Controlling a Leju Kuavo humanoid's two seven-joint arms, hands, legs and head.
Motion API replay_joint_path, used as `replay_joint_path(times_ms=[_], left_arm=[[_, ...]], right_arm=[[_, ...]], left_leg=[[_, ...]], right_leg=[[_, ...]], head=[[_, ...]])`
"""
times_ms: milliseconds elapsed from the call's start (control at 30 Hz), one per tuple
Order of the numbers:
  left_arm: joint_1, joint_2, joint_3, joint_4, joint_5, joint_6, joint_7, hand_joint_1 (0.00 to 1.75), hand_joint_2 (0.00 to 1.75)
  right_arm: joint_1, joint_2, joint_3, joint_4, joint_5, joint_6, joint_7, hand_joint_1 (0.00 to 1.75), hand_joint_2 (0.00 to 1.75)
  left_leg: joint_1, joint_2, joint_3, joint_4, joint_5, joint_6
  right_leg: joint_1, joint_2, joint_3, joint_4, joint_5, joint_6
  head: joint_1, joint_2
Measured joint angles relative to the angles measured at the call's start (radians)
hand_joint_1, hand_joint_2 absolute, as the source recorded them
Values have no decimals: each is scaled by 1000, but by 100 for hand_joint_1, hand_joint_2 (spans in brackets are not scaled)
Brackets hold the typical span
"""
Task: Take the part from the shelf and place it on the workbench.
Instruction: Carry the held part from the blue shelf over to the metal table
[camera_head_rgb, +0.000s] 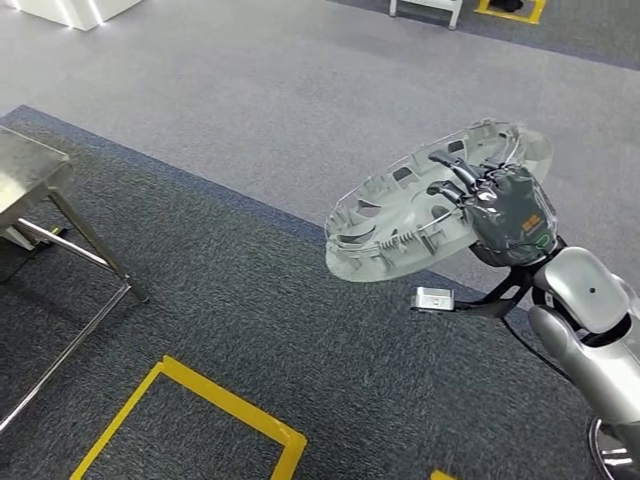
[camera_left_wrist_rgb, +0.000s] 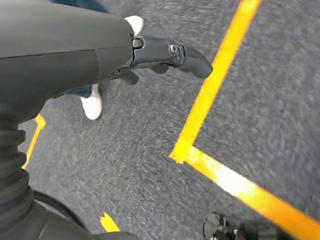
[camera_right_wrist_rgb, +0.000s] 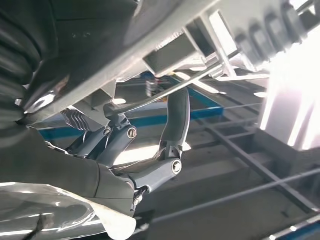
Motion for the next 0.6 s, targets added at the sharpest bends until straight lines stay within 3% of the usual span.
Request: replay_joint_path(times_ms=[100,133,167,233,300,367,433,500,567,600], left_arm=[[0,-1,0,0,-3,-2,0,0,175],[0,-2,0,0,-4,-3,0,0,175],[1,-3,0,0,-5,-3,0,0,175],[1,-4,0,0,-7,-3,0,0,175],[-1,-4,-1,0,-8,-3,-1,0,175],[-1,-4,-1,0,-9,-4,-1,0,175],[2,-3,-1,0,-9,-4,-1,0,175],[4,-2,-1,0,-11,-4,-3,0,175],[2,-3,-2,0,-14,-3,-7,0,175],[1,-3,-2,0,-16,-2,-8,0,175]], right_arm=[[6,0,-1,-1,3,-6,-3,175,175],[10,0,-1,-1,4,-7,-4,175,175],[13,0,-1,-1,4,-8,-5,175,175],[16,0,-1,-1,5,-8,-5,175,175],[15,0,-2,-1,6,-11,-6,175,175],[16,0,-4,-2,8,-14,-7,175,175],[15,0,-5,-3,10,-15,-9,175,175],[14,0,-6,-3,13,-15,-9,175,175],[14,0,-9,-3,15,-14,-10,175,175],[14,0,-11,-3,16,-14,-11,175,175]], left_leg=[[0,-26,-2,-2,3,8],[0,-36,-1,-1,3,8],[-1,-47,-1,0,3,8],[0,-70,-1,5,2,6],[-1,-91,-11,17,0,0],[1,-110,-26,26,2,-11],[3,-126,-35,28,5,-22],[0,-96,-54,67,-22,-33],[3,-43,-105,182,-84,-44],[7,-29,-135,249,-113,-49]], right_leg=[[-2,34,-104,197,-80,5],[-2,37,-130,241,-84,7],[-2,38,-139,245,-68,7],[-4,50,-101,139,10,6],[-10,94,-44,16,59,4],[-12,118,-26,-22,59,1],[-12,97,-26,-26,61,-7],[-16,70,-23,-30,63,-19],[-14,43,-21,-31,63,-27],[-13,29,-21,-31,62,-29]], head=[[4,0],[4,0],[4,0],[4,0],[4,0],[3,0],[4,0],[-3,0],[-9,0],[-9,0]])
